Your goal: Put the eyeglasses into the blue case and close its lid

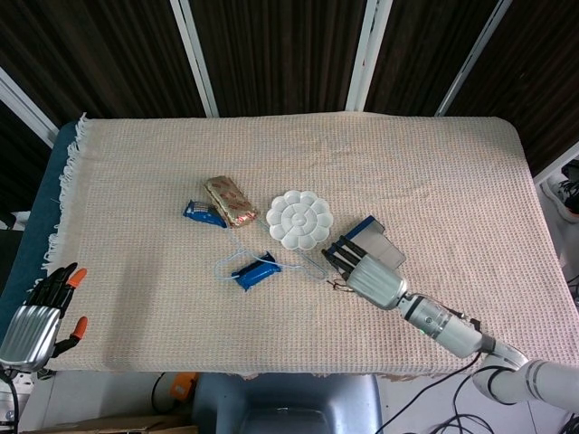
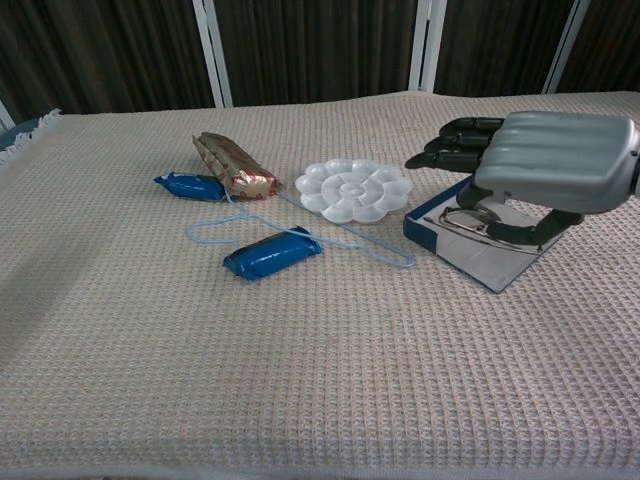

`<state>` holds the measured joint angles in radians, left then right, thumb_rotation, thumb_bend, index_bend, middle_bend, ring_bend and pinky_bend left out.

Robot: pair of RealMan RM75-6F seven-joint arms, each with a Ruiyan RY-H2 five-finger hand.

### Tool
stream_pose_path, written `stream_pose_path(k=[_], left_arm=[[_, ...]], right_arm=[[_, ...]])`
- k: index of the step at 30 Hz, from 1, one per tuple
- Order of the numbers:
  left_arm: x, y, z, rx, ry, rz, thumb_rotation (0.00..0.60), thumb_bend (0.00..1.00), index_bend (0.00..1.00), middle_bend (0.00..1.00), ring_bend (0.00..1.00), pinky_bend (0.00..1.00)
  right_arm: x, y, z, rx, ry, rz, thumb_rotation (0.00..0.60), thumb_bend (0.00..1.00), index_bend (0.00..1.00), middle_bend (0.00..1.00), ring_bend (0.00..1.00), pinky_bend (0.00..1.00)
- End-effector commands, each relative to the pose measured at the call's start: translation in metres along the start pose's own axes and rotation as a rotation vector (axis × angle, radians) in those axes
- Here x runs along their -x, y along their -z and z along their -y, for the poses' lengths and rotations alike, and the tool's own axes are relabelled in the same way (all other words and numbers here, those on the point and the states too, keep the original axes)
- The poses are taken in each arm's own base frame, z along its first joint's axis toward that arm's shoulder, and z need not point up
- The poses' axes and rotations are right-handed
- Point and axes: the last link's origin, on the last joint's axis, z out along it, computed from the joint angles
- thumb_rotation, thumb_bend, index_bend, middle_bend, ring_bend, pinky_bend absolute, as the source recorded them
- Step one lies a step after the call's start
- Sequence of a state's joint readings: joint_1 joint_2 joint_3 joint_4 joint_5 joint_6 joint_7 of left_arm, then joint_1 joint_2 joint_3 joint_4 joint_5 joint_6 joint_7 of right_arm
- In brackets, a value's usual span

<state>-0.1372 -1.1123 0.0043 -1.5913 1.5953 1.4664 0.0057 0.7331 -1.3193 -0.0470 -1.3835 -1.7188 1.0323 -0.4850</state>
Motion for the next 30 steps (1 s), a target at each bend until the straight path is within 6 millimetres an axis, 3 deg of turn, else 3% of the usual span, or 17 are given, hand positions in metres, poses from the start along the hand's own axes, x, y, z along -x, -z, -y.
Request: stream_pose_path(k=[1,17,30], left_arm=[[0.001,-0.001,0.0,-0.002,-0.002,0.002,0.6,0.41,0.0,0.0,0.0,0.14],[0.003,-0.004,-0.001,-0.002,-0.009,0.017,0.6,0.41,0.0,0.0,0.0,0.14],[0.003,-0.005,-0.001,-0.002,-0.006,0.019,0.6,0.41,0.0,0.0,0.0,0.14]], right_arm=[[0.008,0.001,-0.013,0.011,0.079,0.04,0.6,0.7,0.82,0.14,0.0,0.0],[0.044,-0.031,-0.03,0.033,0.285,0.124,0.6,0.7,0.79,0.14,0.0,0.0],[0.045,-0.051,-0.026,0.034,0.393,0.142,0.6,0.7,0.71,0.14,0.0,0.0]])
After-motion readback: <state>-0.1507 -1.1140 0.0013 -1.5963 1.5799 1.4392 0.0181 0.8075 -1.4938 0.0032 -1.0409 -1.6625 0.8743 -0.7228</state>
